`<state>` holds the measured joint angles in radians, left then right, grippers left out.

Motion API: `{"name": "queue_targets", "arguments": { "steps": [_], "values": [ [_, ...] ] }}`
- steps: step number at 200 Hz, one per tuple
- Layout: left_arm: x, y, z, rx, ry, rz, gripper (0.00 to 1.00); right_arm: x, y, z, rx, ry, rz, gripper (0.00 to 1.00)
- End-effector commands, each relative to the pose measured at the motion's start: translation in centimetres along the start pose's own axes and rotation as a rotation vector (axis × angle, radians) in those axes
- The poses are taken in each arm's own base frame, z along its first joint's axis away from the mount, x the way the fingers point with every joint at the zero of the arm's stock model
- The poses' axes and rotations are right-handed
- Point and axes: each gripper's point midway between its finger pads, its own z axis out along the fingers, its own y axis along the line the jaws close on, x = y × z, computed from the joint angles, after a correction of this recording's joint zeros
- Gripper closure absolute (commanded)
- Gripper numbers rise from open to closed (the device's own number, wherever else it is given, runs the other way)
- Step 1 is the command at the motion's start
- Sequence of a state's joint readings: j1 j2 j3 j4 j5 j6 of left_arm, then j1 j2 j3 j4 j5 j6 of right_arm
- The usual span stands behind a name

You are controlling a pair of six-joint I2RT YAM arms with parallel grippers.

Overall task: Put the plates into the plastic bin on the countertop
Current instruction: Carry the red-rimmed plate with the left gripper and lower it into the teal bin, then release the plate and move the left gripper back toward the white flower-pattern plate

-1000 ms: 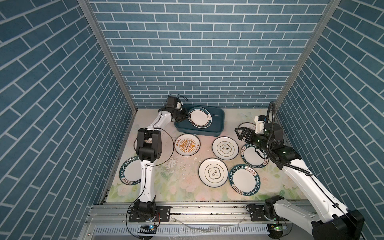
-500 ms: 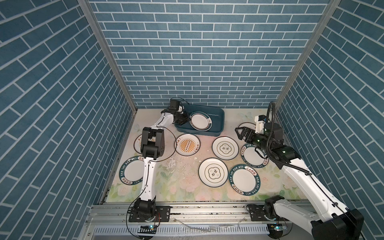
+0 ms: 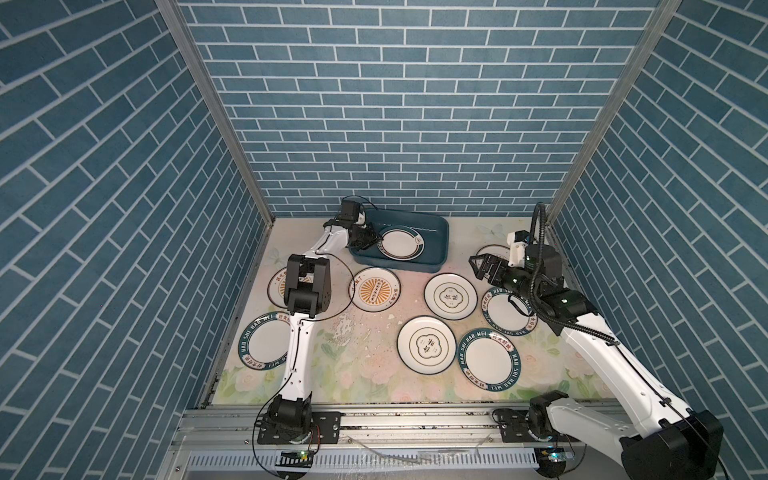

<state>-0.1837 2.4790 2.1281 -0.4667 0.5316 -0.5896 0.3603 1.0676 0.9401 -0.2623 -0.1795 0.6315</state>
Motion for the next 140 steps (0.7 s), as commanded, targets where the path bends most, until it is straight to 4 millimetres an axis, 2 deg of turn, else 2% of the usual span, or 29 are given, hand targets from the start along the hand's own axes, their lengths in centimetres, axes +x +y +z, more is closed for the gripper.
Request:
{"name": "queue_targets", "arguments": {
  "steps": [1,31,60,78,97,114,140],
  "values": [
    [-0.9,-0.9,-0.9,-0.008,-0.029,0.020,0.63,-0.4,-0.1,-0.1,0.007,-0.012,0.023,0.01],
    [-1.7,-2.3,-2.9,-0.002,-0.083,0.056,0.53,-0.4,0.0,-0.2,0.002,-0.013,0.022,0.01],
    [-2.7,-4.0,-6.0,-0.006,-0.158,0.113,0.47,-0.4,0.2,-0.5,-0.007,-0.012,0.020,0.02],
    [-3.1,-6.0,-8.6,0.037,-0.214,0.163,0.44,-0.3,0.3,-0.7,-0.011,-0.009,0.020,0.01],
    [-3.4,-8.9,-12.1,0.095,-0.280,0.226,0.42,-0.2,0.4,-1.1,-0.018,-0.010,0.019,0.02],
    [-2.9,-10.5,-15.1,0.119,-0.315,0.260,0.41,-0.2,0.7,-1.7,-0.030,-0.013,0.016,0.01],
    [-0.8,-11.6,-19.0,0.134,-0.335,0.286,0.37,0.1,0.9,-2.4,-0.039,-0.016,0.014,0.01]
  ]
}}
